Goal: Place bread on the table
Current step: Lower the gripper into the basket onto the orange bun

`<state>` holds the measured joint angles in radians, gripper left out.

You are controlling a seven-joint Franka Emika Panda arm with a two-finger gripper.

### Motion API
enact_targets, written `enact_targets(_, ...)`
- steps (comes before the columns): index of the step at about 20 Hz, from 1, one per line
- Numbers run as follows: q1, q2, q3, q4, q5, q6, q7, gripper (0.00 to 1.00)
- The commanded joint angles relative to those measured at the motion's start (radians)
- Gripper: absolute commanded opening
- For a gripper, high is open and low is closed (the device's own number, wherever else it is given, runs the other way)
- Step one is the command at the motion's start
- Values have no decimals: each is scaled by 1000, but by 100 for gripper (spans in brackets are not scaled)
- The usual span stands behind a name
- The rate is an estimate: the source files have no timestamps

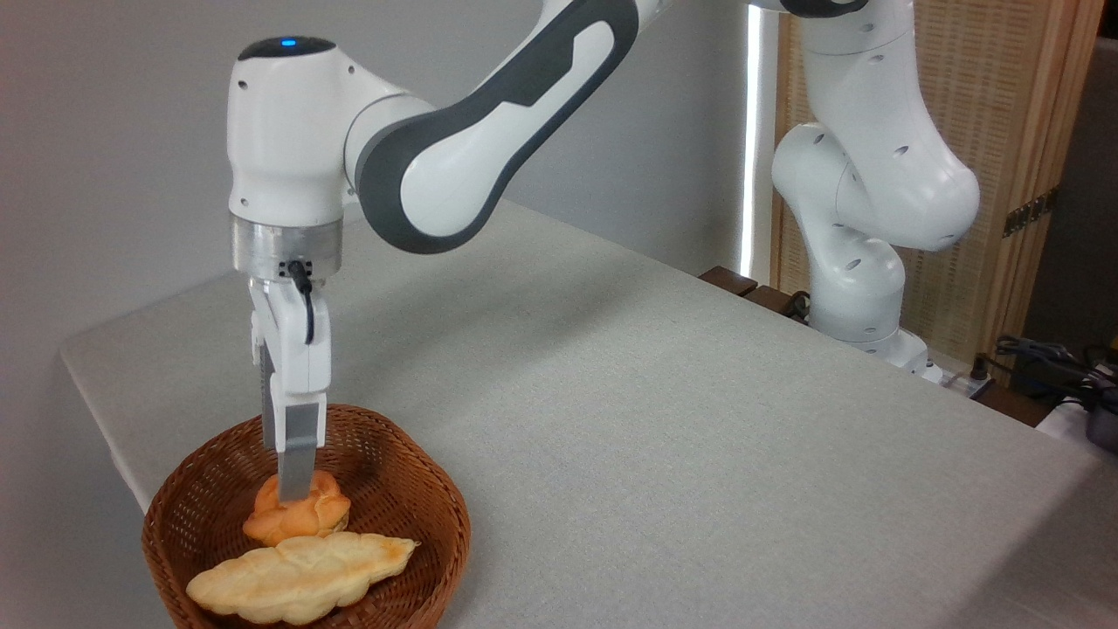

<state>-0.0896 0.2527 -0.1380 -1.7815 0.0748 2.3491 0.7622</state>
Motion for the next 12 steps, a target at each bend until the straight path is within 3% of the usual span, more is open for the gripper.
enact_targets(1, 8, 2, -6, -19, 31, 32, 17, 100)
enact_targets(10, 14, 34, -8, -52, 143, 122, 17, 100)
enact_targets(11, 16, 36, -6, -55, 155, 122, 17, 98)
enact_targets(12, 16, 36, -8, -62, 163, 122, 17, 86)
